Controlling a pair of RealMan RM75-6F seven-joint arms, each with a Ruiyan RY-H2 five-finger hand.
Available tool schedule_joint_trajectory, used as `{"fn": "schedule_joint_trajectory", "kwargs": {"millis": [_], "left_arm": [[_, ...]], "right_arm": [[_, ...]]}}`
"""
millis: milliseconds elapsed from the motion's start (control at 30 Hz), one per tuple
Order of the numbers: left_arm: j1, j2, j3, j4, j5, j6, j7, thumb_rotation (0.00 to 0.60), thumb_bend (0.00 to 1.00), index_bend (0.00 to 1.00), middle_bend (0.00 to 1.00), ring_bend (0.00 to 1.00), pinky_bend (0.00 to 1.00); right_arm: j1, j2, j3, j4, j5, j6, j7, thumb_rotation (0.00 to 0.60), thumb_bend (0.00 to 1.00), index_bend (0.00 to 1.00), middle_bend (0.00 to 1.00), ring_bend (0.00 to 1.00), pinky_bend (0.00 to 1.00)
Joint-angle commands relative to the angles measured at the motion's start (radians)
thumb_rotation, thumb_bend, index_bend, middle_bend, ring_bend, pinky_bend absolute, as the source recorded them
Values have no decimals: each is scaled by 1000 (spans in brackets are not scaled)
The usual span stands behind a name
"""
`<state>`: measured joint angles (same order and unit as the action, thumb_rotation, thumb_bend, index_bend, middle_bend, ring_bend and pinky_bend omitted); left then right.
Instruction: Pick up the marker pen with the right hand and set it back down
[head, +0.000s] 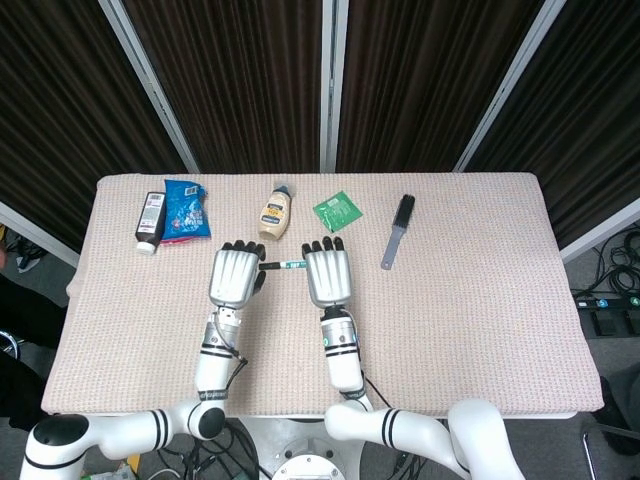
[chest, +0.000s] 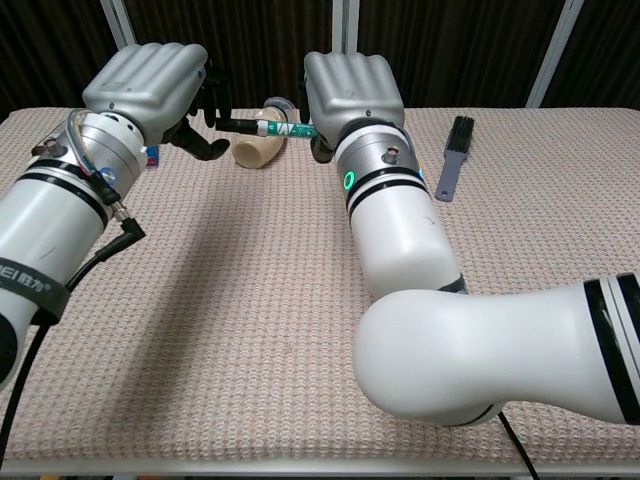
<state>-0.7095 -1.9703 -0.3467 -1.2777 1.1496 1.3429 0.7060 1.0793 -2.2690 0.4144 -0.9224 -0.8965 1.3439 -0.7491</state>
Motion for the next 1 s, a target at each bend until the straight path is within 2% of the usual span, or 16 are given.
{"fn": "schedule_joint_trajectory", "kwargs": {"millis": [33,567,867,1000], "left_arm": [[-2,-2,2,2,2,0,-2,600,285,507,511,449,516],[-6,1,-1,-12,5,17,-5,600,309,523,531,470,537],[-12,-10,1,6,2,16,-3,600,419,624,623,557,602],[-12,-6,6,4,-3,9,6,600,430,663,666,598,630]], "right_arm": [[9,0,-7,5,15,-5,2,600,329,594,561,312,288],[52,0,-50,30,85,-10,27,600,329,594,561,312,287],[60,0,-61,38,93,1,41,600,331,594,561,312,286],[58,0,-64,40,91,2,41,600,331,594,561,312,286]]}}
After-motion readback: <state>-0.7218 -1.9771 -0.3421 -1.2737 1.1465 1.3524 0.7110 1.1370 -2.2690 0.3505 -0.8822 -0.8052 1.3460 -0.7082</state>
